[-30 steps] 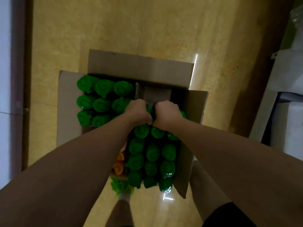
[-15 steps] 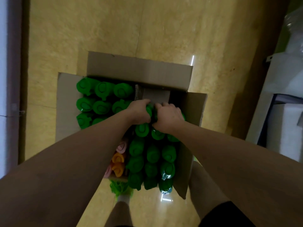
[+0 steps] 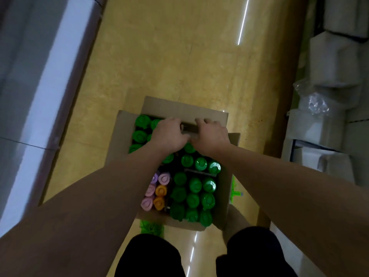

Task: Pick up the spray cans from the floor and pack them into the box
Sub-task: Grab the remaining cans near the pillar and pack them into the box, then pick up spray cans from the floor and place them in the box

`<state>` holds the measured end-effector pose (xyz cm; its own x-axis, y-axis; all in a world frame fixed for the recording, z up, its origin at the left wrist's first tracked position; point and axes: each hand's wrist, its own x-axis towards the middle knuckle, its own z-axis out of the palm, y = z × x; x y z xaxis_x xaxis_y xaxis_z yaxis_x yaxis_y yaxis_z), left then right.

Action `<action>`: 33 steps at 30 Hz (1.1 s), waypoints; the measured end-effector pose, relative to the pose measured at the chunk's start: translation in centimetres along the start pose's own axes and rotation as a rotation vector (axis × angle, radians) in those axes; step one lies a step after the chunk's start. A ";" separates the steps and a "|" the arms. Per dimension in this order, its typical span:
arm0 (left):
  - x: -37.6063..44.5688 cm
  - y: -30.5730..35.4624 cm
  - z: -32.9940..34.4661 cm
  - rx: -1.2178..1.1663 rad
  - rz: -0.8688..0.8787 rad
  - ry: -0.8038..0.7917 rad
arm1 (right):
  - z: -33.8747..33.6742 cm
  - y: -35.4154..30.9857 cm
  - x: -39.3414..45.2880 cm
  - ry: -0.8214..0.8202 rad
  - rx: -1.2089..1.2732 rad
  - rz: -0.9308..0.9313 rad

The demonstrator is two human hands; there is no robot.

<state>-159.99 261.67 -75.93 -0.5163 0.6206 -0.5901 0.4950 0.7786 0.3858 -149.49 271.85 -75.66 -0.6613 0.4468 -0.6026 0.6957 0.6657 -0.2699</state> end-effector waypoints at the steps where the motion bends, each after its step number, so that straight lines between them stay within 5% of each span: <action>1: -1.3 -0.3 -1.1 0.003 0.015 0.034 | -0.7 -1.2 -1.3 0.021 -0.011 -0.002; 16: -26.7 -8.0 -18.8 0.167 0.068 0.357 | -10.1 -20.9 -23.9 0.266 -0.195 -0.188; 23: -40.4 -12.0 -18.2 0.164 -0.086 0.562 | -8.6 -27.1 -31.6 0.335 -0.332 -0.452; 33: -61.7 -15.0 -8.8 0.105 -0.456 0.687 | 1.4 -31.1 -46.2 0.278 -0.429 -0.827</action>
<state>-141.71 212.49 -39.10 -0.9770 0.1910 -0.0950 0.1786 0.9759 0.1250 -140.18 229.63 -40.47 -0.9762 -0.1719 -0.1319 -0.1439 0.9695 -0.1985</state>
